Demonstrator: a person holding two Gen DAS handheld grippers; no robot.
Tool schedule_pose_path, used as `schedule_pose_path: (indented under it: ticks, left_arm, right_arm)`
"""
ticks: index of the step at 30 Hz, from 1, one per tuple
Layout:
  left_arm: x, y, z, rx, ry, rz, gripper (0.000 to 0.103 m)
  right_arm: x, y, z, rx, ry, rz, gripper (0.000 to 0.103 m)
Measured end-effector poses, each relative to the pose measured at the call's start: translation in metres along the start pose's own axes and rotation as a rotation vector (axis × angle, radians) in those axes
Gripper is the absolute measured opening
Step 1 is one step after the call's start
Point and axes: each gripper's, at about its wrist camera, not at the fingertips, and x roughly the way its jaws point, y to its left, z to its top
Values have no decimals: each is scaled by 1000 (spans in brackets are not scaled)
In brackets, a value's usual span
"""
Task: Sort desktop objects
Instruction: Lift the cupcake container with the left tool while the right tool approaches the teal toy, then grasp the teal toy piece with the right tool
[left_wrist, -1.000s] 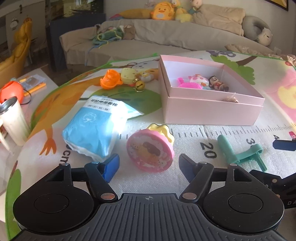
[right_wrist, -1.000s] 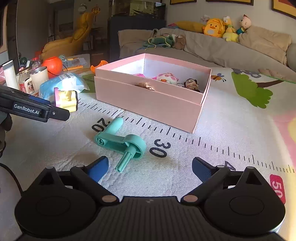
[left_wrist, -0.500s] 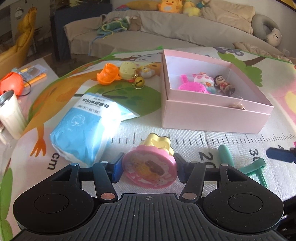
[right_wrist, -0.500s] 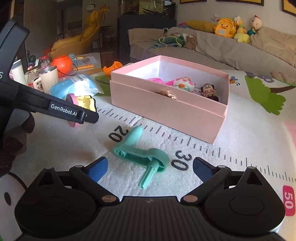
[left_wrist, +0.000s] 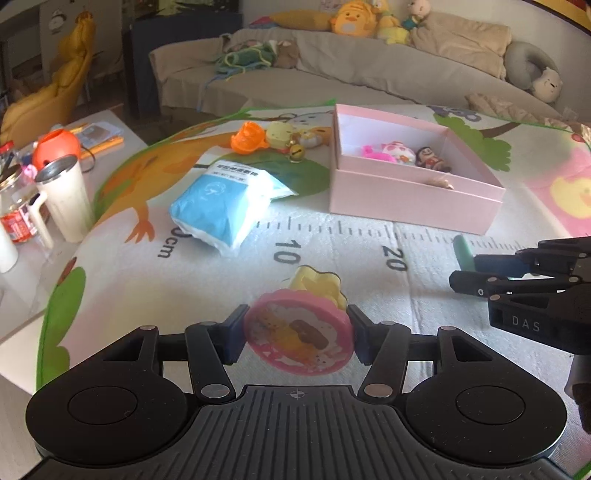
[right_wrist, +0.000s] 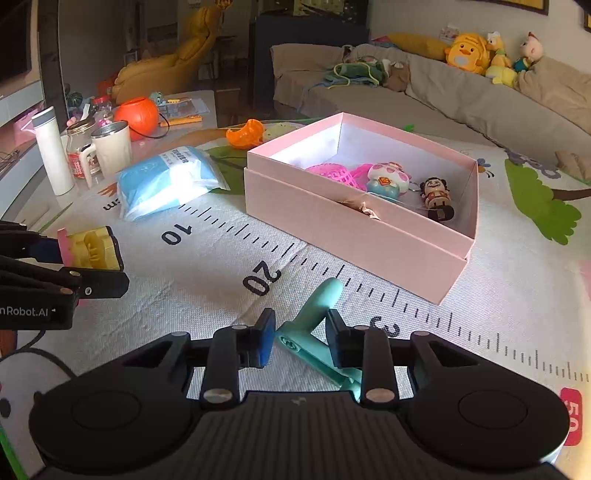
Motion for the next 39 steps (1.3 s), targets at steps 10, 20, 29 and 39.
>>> schedule_pose_path:
  ticks: [10,20,29,39]
  left_arm:
    - [-23,-43,28,92,-89,-84,61]
    - [0,-42,44,89,-86,-45,61]
    - [4,-9,-21,45,78,-62,62]
    - [8,-18,-28,83,74,-36,73]
  right_arm:
    - [-97,-21,13,-88,-117,4,8]
    - [-69,-34,12,-91,-108,65,61]
    - [-20,-7,-28,-99,4,134,86]
    - [-5,-6,-30,-108,9,140,76]
